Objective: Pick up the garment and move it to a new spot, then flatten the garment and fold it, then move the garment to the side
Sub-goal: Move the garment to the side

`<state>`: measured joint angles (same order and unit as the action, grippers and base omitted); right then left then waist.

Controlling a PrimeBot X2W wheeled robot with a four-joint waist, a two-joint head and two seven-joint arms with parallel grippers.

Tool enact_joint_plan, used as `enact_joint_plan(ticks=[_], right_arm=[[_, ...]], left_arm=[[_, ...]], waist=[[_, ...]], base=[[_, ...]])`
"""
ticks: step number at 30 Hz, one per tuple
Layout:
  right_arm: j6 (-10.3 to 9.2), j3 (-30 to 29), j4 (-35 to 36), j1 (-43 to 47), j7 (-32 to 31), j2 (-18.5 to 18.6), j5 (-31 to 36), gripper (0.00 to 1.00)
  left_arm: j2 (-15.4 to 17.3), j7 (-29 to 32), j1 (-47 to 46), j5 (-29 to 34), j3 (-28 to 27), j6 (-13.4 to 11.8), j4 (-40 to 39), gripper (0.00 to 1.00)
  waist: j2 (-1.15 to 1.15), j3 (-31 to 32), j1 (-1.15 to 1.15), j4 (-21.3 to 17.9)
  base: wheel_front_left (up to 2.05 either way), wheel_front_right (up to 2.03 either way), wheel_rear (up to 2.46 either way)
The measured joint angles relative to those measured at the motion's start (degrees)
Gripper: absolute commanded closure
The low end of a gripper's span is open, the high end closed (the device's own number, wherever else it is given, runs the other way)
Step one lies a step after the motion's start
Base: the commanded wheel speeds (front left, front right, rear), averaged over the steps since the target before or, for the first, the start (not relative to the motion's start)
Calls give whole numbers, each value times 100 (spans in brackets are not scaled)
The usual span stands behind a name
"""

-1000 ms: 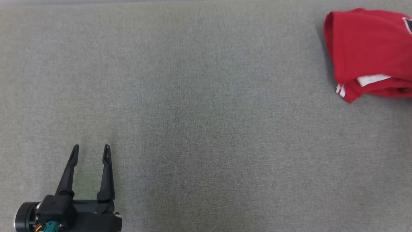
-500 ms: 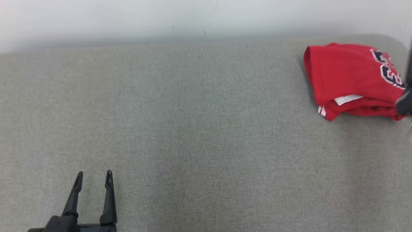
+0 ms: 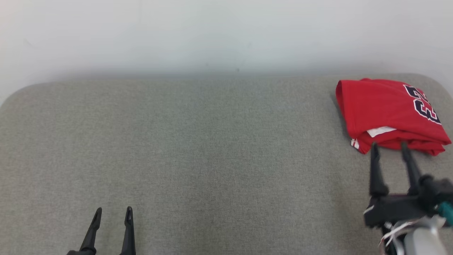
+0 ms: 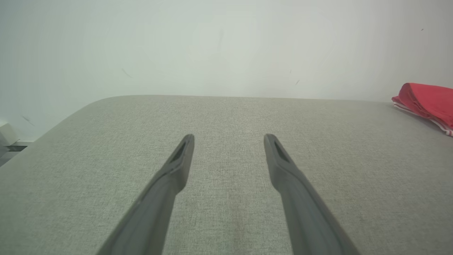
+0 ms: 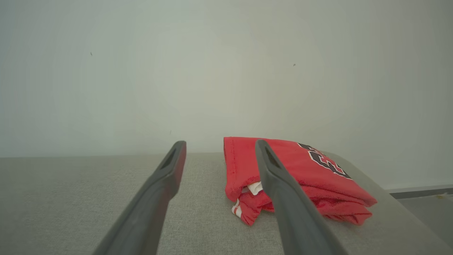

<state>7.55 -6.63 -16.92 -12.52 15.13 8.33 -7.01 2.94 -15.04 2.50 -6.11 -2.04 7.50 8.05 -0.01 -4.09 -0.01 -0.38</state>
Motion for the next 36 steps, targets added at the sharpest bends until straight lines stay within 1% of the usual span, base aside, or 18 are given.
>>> enact_joint_plan(ticks=[4, 10, 11, 18, 25, 36], right_arm=[[0, 118, 279, 572, -1, -285, 12, 0], [0, 311, 594, 1096, 0, -470, 110, 0], [0, 347, 634, 1175, 0, -482, 115, 0], [0, 543, 775, 1511, 0, -542, 231, 0], [0, 779, 848, 1753, 0, -545, -104, 0], [0, 873, 775, 1801, 0, -544, -245, 0]], left_arm=[[0, 0, 70, -19, 0, -46, 27, 0], [-2, 0, 131, -29, 73, -110, 56, 0], [-2, 0, 131, -38, 82, -145, 59, 0], [-2, 0, 140, -78, 111, -154, 119, 0], [-2, 0, 199, -242, 191, -168, 141, 0], [-2, 0, 208, -314, 223, -204, 153, 0]], waist=[[0, 186, 0, 74], [0, 381, 0, 170], [0, 403, 0, 185], [0, 483, 1, 239], [1, 509, 1, 289], [1, 512, 1, 267]], base=[[0, 0, 0], [0, 0, 0], [0, 0, 0], [0, 0, 0], [0, 0, 0], [0, 0, 0]])
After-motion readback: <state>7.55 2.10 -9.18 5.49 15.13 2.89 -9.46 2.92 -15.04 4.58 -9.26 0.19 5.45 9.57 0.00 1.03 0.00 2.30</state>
